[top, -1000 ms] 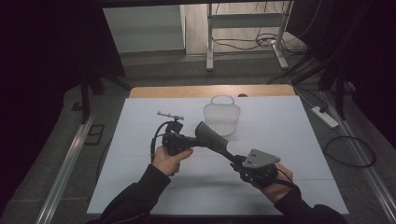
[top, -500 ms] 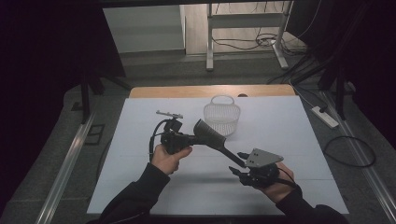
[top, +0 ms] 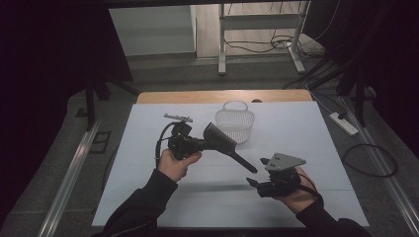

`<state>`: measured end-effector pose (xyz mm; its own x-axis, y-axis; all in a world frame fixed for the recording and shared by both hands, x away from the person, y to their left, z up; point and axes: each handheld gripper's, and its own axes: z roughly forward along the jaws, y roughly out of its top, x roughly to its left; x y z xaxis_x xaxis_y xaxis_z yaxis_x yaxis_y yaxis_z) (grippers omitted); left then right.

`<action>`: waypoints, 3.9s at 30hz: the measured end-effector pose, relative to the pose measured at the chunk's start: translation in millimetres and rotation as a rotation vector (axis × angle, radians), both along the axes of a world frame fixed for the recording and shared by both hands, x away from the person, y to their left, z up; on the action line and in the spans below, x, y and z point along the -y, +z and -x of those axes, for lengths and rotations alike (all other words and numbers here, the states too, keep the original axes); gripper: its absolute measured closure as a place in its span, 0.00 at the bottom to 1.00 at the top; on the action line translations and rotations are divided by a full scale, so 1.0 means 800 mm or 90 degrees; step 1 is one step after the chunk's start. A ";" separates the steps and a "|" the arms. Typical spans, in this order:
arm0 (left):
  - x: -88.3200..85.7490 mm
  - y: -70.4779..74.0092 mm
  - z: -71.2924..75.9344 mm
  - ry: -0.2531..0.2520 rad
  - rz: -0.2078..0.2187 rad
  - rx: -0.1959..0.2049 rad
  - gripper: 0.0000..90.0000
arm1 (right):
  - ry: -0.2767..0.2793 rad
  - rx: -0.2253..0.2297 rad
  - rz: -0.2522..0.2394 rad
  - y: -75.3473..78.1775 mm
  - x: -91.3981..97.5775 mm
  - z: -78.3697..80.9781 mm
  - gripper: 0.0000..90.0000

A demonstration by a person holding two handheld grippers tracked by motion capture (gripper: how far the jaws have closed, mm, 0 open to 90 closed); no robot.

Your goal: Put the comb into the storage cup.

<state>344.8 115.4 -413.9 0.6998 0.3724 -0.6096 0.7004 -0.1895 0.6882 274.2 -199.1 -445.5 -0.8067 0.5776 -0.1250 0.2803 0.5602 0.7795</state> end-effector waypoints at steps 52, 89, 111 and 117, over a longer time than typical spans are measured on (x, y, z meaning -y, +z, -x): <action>-0.021 0.051 -0.044 0.069 -0.074 0.056 0.92 | -0.079 -0.102 -0.026 0.000 0.069 0.013 0.00; -0.030 0.080 -0.089 0.121 -0.098 0.073 0.92 | -0.173 -0.127 -0.034 0.002 0.122 0.040 0.00; -0.030 0.081 -0.112 0.154 -0.111 0.074 0.92 | -0.223 -0.147 -0.012 0.004 0.135 0.049 0.00; -0.022 0.072 -0.120 0.156 -0.120 0.069 0.92 | -0.212 -0.138 -0.004 0.005 0.133 0.051 0.00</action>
